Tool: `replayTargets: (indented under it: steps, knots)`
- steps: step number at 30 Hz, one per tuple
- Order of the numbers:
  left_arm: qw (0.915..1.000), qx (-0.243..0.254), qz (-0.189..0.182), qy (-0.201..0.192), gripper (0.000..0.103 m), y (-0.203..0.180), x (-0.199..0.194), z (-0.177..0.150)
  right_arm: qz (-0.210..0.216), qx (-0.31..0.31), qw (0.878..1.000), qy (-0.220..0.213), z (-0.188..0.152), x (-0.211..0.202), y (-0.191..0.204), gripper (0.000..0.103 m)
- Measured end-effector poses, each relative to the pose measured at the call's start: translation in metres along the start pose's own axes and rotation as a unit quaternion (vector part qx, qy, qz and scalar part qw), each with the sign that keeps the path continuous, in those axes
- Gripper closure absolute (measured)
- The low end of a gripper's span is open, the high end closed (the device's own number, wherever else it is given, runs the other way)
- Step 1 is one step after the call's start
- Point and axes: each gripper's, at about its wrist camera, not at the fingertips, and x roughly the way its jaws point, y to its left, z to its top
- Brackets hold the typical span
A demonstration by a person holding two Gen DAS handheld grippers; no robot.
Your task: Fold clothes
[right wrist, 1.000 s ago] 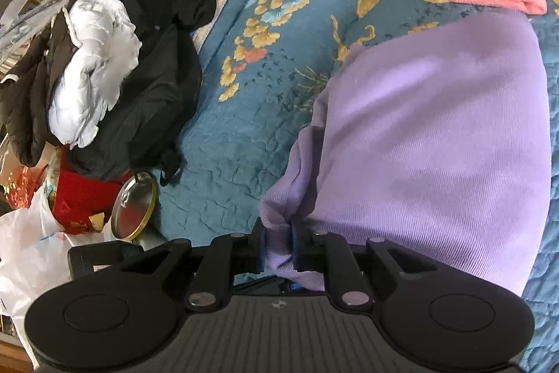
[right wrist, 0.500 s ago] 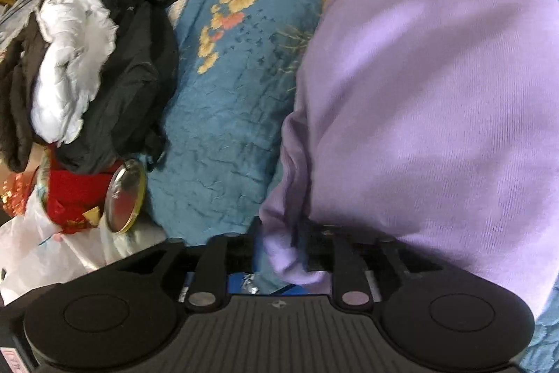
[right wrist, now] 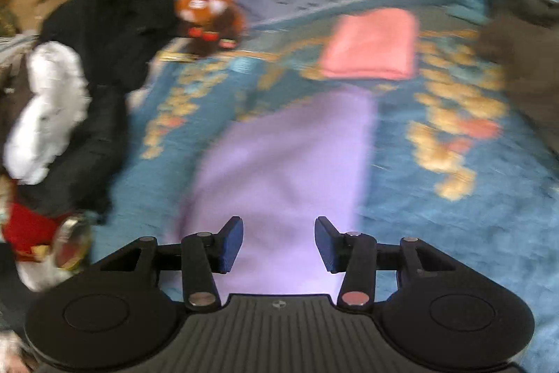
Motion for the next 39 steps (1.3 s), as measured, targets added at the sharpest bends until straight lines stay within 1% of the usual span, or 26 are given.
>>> replayTargets:
  steps: [1, 2, 3, 4, 5, 6, 8, 10, 12, 14, 16, 19, 20, 21, 23, 24, 26, 28, 33, 35, 36, 37, 39]
  knots:
    - [0.9999, 0.014, 0.000, 0.000, 0.053, -0.008, 0.004, 0.004, -0.009, -0.002, 1.000, 0.003, -0.007, 0.001, -0.005, 0.058]
    - [0.9996, 0.029, -0.001, 0.000, 0.046, -0.017, 0.009, 0.007, -0.007, 0.004, 1.000, 0.007, -0.013, 0.003, -0.008, 0.058]
    - [0.9991, 0.043, 0.001, 0.001, 0.042, -0.024, 0.014, 0.010, -0.003, 0.011, 1.000, 0.012, -0.019, 0.006, -0.011, 0.058]
    - [0.9985, 0.054, 0.006, 0.004, 0.034, -0.032, 0.018, 0.012, 0.000, 0.015, 1.000, 0.013, -0.024, 0.008, -0.011, 0.058]
    - [0.9978, 0.065, 0.014, 0.010, 0.031, -0.039, 0.024, 0.014, 0.003, 0.020, 1.000, 0.013, -0.028, 0.010, -0.010, 0.058]
    - [0.9969, 0.071, 0.026, 0.018, 0.029, -0.042, 0.031, 0.016, 0.007, 0.024, 1.000, 0.013, -0.032, 0.011, -0.010, 0.058]
    - [0.9955, 0.074, 0.049, 0.033, 0.023, -0.042, 0.044, 0.019, -0.005, 0.003, 1.000, -0.010, -0.043, 0.006, 0.001, 0.056]
    - [0.9963, 0.057, 0.048, 0.044, 0.023, -0.031, 0.052, 0.022, -0.020, -0.029, 0.999, -0.032, -0.055, 0.000, 0.010, 0.051]
    - [0.9972, 0.039, 0.038, 0.052, 0.023, -0.023, 0.055, 0.025, -0.025, -0.079, 0.996, -0.036, -0.069, -0.004, 0.020, 0.049]
    - [0.9972, 0.037, 0.035, 0.055, 0.022, -0.020, 0.057, 0.027, -0.042, -0.136, 0.989, -0.034, -0.083, 0.000, 0.032, 0.049]
    - [0.9961, 0.051, 0.041, 0.059, 0.018, -0.022, 0.057, 0.029, -0.060, -0.194, 0.979, -0.032, -0.096, 0.006, 0.044, 0.049]
    - [0.9921, 0.084, 0.065, 0.067, 0.014, -0.032, 0.061, 0.030, -0.085, -0.249, 0.963, -0.056, -0.106, 0.014, 0.056, 0.050]
    - [0.9905, 0.093, 0.075, 0.069, 0.011, -0.035, 0.063, 0.030, -0.095, -0.266, 0.957, -0.064, -0.108, 0.017, 0.060, 0.050]
    - [0.9887, 0.101, 0.085, 0.071, 0.009, -0.038, 0.065, 0.030, -0.099, -0.264, 0.957, -0.064, -0.108, 0.018, 0.059, 0.050]
    - [0.9853, 0.111, 0.104, 0.078, 0.001, -0.040, 0.071, 0.030, -0.105, -0.252, 0.960, -0.062, -0.108, 0.019, 0.054, 0.055]
    - [0.9835, 0.115, 0.113, 0.082, 0.001, -0.040, 0.074, 0.029, -0.108, -0.246, 0.961, -0.060, -0.108, 0.019, 0.052, 0.058]
    - [0.9802, 0.120, 0.129, 0.089, 0.000, -0.039, 0.079, 0.028, -0.114, -0.233, 0.964, -0.058, -0.107, 0.020, 0.047, 0.075]
    - [0.9786, 0.122, 0.137, 0.094, 0.000, -0.036, 0.084, 0.025, -0.119, -0.221, 0.966, -0.055, -0.107, 0.021, 0.042, 0.082]
    - [0.9789, 0.110, 0.137, 0.104, 0.000, -0.024, 0.093, 0.017, -0.133, -0.190, 0.971, -0.049, -0.106, 0.023, 0.029, 0.085]
    - [0.9803, 0.101, 0.133, 0.106, 0.000, -0.017, 0.094, 0.016, -0.138, -0.169, 0.975, -0.041, -0.106, 0.025, 0.021, 0.093]
    - [0.9807, 0.097, 0.132, 0.106, 0.000, -0.015, 0.095, 0.015, -0.139, -0.152, 0.978, -0.034, -0.107, 0.026, 0.014, 0.095]
    - [0.9806, 0.096, 0.134, 0.105, 0.000, -0.013, 0.095, 0.014, -0.140, -0.135, 0.981, -0.026, -0.108, 0.027, 0.008, 0.103]
    - [0.9800, 0.096, 0.140, 0.105, 0.000, -0.012, 0.096, 0.013, -0.142, -0.102, 0.985, -0.011, -0.109, 0.029, -0.006, 0.103]
